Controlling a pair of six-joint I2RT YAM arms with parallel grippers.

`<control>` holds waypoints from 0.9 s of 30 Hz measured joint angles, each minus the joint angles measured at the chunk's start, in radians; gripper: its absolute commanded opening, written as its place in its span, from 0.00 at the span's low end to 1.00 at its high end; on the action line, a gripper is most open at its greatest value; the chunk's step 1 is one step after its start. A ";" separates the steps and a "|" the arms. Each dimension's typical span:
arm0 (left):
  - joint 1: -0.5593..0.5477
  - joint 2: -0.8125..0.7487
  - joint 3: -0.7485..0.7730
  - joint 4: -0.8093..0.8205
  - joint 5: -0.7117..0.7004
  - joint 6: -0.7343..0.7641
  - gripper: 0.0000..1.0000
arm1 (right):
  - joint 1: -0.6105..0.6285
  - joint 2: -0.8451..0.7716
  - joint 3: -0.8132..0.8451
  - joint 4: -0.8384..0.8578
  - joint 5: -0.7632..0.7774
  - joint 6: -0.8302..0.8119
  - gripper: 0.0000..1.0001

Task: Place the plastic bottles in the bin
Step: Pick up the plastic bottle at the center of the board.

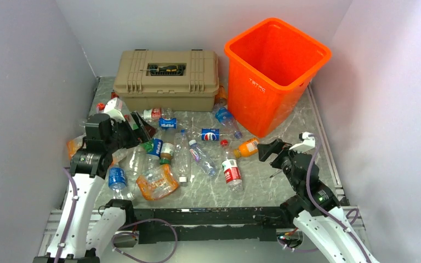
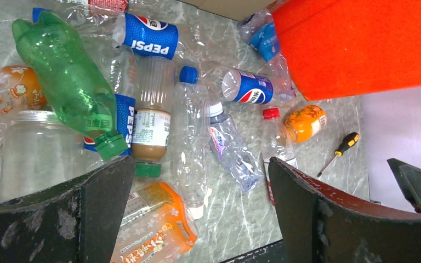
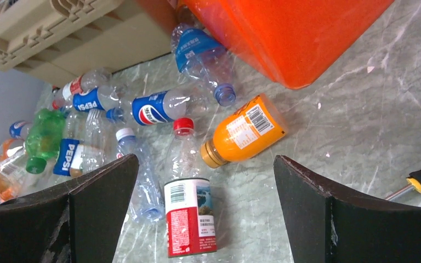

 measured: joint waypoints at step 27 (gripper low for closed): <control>-0.001 -0.036 -0.135 0.159 0.132 -0.026 0.98 | 0.080 0.267 -0.057 0.116 -0.203 -0.066 0.90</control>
